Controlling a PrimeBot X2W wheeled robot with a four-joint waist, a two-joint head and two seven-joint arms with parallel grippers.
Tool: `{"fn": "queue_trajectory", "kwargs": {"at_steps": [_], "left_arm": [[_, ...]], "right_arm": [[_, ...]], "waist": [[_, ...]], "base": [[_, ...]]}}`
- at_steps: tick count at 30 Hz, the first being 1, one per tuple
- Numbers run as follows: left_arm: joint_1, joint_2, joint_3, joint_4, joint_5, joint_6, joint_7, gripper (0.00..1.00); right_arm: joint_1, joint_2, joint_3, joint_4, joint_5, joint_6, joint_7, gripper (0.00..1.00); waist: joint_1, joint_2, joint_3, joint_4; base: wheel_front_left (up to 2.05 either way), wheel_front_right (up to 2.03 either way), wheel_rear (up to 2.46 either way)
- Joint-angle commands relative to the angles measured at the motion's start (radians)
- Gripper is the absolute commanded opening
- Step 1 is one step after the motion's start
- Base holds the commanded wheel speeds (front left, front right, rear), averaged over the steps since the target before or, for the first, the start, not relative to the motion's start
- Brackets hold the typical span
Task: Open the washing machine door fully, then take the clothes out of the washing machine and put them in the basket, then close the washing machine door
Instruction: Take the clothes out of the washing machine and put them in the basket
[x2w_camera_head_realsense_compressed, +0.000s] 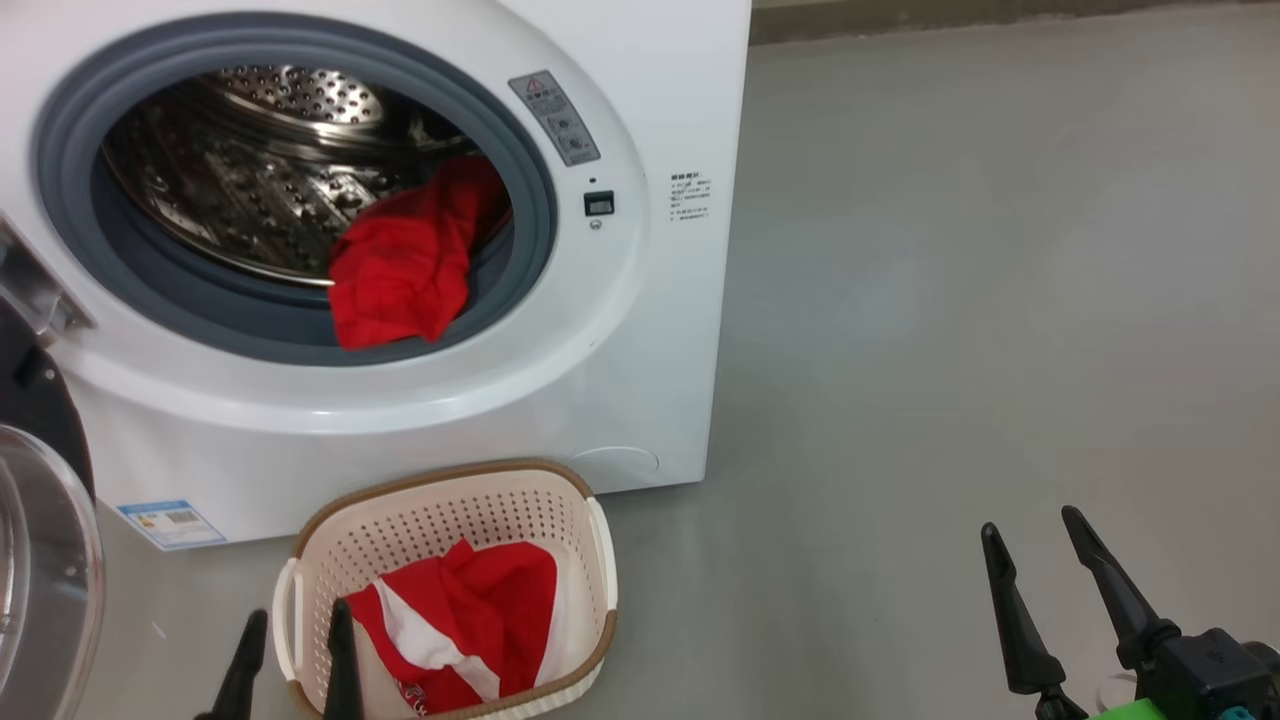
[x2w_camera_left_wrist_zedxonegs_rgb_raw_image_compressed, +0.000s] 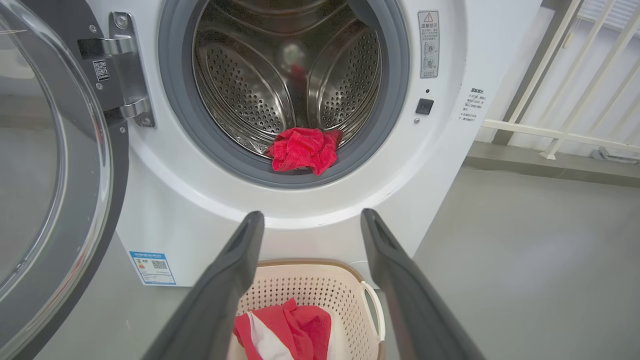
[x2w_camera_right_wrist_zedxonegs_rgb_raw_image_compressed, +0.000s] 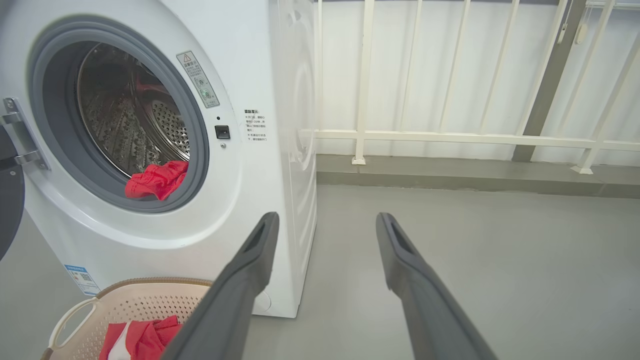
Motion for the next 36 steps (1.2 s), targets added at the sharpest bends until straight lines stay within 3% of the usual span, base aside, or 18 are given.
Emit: {"fn": "queue_trajectory", "kwargs": {"at_steps": [1, 24, 36], "left_arm": [[-0.064, 0.006, 0.031, -0.024, -0.010, -0.007, -0.012, 1.00], [-0.374, 0.054, 0.042, 0.015, -0.024, -0.013, 0.028, 1.00], [-0.610, 0.091, 0.035, 0.133, -0.020, -0.027, 0.054, 1.00]], "right_arm": [[-0.046, -0.015, 0.031, -0.028, 0.004, 0.006, -0.006, 1.00], [-0.156, -0.015, 0.056, -0.038, 0.020, 0.006, -0.006, 1.00], [-0.200, -0.015, 0.080, -0.026, 0.048, 0.006, -0.006, 1.00]], "waist": [[0.0000, 0.0000, 0.027, 0.001], [0.0000, 0.0000, 0.263, -0.021], [0.0000, 0.0000, 0.336, -0.061]], "base": [[0.00, 0.00, 0.00], [0.00, 0.00, 0.00], [0.00, 0.00, 0.00]]}}
